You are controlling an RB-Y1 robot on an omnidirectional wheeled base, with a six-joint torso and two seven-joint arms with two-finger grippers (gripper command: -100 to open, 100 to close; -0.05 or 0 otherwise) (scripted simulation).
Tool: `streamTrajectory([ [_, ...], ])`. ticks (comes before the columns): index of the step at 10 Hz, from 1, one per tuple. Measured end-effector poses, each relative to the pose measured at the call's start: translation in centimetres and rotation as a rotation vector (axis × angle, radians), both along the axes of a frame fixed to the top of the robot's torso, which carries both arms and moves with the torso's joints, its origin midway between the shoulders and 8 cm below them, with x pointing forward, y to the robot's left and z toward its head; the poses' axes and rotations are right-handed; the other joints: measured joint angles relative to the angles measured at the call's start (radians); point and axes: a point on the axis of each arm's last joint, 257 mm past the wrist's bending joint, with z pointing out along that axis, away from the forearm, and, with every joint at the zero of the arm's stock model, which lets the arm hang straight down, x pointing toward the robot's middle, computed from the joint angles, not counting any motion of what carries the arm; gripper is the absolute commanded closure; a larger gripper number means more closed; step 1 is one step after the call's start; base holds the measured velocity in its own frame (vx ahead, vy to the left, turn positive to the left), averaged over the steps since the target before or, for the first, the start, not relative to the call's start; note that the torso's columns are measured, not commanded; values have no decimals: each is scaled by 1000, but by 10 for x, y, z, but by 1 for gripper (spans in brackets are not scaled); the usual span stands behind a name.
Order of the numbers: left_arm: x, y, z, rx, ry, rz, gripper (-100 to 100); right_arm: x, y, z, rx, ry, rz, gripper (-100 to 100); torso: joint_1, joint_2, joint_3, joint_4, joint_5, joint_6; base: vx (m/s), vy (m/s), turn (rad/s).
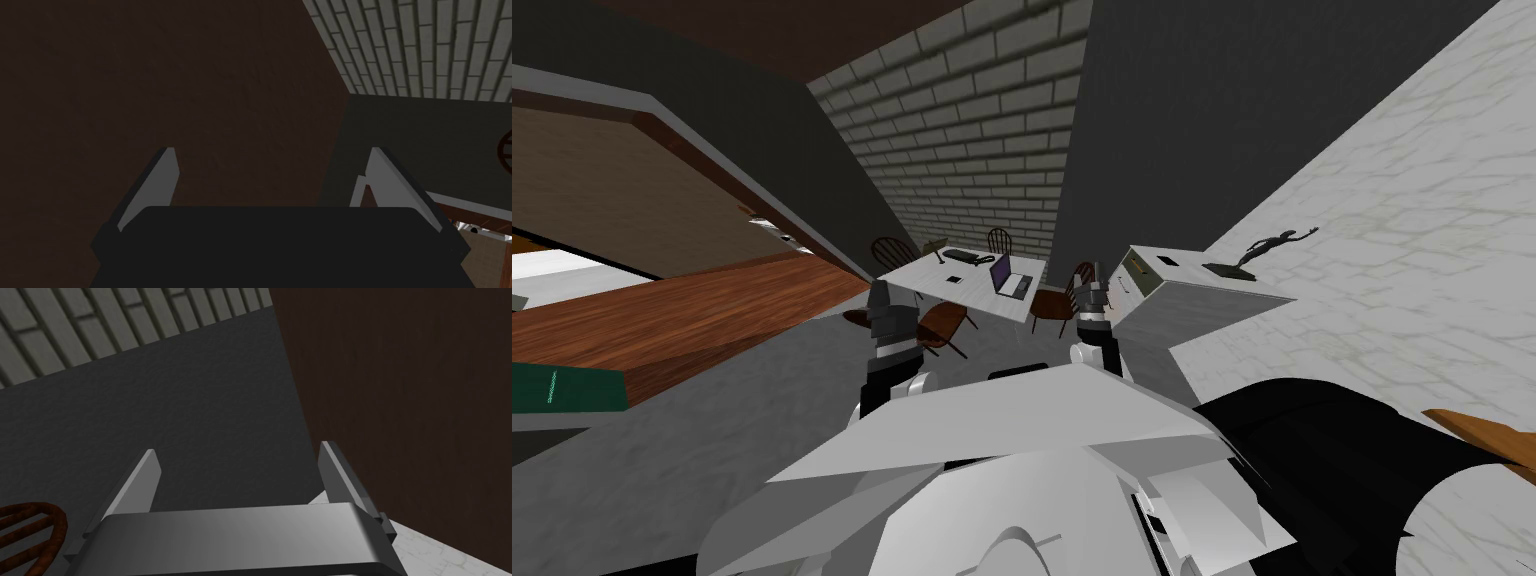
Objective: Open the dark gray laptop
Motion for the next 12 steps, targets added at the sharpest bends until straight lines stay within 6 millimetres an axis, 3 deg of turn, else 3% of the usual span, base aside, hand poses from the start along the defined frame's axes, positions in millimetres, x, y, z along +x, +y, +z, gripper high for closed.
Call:
streamTrajectory([
  [2, 0, 0, 0, 0, 0, 0, 0, 0, 0, 0, 0, 0, 0, 0, 0, 104, -209, 105, 0, 0, 0, 0, 0],
  [9, 0, 0, 0, 0, 0, 0, 0, 0, 0, 0, 0, 0, 0, 0, 0, 618, -1234, 617, 0, 0, 0, 0, 0],
  [10, 0, 0, 0, 0, 0, 0, 0, 0, 0, 0, 0, 0, 0, -100, 0, 691, -1382, 691, 0, 0, 10, 15, 15],
  [12, 0, 0, 0, 0, 0, 0, 0, 5, 6, -8, -57, 29, 16, -100, 1, 734, -1471, 734, 0, 0, 4, 41, 22],
])
